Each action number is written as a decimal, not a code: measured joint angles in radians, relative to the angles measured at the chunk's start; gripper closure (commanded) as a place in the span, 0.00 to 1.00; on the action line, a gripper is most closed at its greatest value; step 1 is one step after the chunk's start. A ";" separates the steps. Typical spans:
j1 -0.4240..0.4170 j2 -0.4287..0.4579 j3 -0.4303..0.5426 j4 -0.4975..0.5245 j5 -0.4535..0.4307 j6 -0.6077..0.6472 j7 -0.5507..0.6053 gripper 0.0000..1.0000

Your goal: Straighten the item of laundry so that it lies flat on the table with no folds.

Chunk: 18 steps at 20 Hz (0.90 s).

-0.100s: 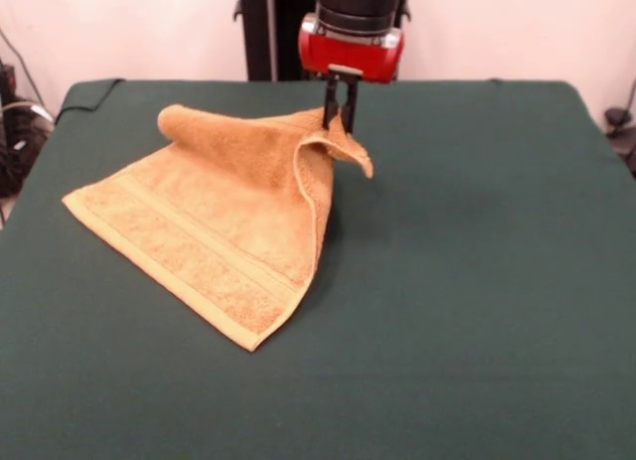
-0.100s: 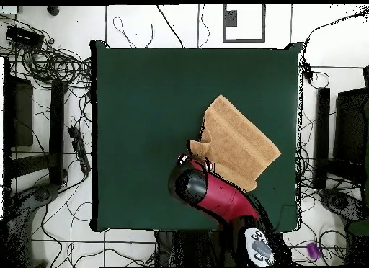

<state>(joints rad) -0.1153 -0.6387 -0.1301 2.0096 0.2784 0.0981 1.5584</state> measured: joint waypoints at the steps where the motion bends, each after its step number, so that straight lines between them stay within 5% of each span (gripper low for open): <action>1: 0.000 0.006 0.002 0.001 0.001 -0.007 0.006 1.00; 18: 0.012 0.051 0.024 0.050 0.030 -0.129 0.114 1.00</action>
<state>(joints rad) -0.1036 -0.5875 -0.1062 2.0597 0.3084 -0.0306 1.6723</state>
